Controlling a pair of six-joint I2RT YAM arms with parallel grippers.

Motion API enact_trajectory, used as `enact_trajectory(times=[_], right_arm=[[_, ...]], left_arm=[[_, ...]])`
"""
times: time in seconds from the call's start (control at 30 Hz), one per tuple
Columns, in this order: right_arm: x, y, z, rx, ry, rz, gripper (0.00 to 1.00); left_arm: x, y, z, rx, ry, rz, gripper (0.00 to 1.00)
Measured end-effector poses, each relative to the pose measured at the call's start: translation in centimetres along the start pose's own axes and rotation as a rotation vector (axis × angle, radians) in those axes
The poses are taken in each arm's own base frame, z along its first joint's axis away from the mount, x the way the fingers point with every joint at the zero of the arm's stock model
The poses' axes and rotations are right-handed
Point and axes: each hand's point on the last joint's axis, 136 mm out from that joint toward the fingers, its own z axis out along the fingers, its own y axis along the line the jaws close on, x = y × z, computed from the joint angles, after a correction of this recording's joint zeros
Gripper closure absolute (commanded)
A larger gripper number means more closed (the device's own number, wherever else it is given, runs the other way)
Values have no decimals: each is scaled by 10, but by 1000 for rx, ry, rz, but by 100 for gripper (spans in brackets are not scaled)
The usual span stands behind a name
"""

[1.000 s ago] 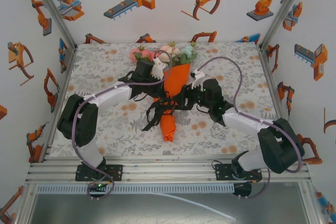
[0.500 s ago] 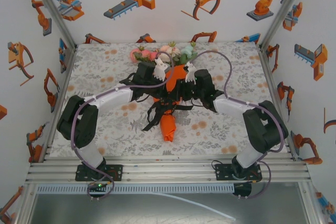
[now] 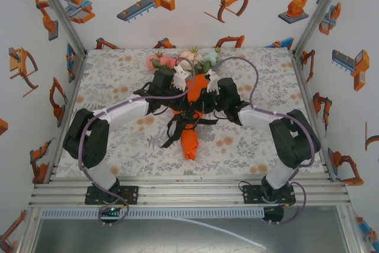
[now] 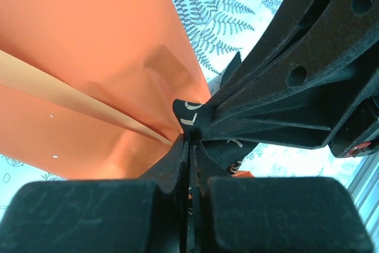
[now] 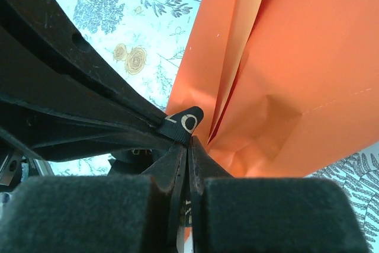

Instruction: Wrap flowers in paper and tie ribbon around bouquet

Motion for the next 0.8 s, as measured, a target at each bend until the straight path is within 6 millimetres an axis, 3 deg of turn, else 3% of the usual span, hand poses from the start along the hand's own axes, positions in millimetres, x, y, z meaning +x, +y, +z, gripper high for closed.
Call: enact_trajectory(times=[0.07, 0.17, 0.27, 0.43, 0.53, 0.6, 0.73, 0.8], right_arm=[[-2, 1, 0, -3, -8, -4, 99], [-6, 3, -1, -9, -23, -8, 100], [-11, 5, -3, -10, -39, -13, 100], [-19, 6, -12, 18, -75, -23, 100], [-23, 8, -15, 22, -92, -28, 100], [-23, 8, -15, 22, -93, -29, 100], [-23, 8, -15, 22, -93, -22, 100], [-23, 8, -15, 21, -93, -21, 100]], left_arm=[[-1, -2, -6, 1, -10, 4, 85], [-9, -6, -14, -2, -35, 14, 62], [-14, -2, -28, -44, -72, -2, 46], [-4, 30, -82, -287, -148, -183, 43], [17, 52, -114, -419, -185, -359, 45], [42, 63, -119, -469, -162, -453, 45], [99, 69, -95, -478, -12, -566, 45], [115, 66, -80, -458, 51, -588, 46]])
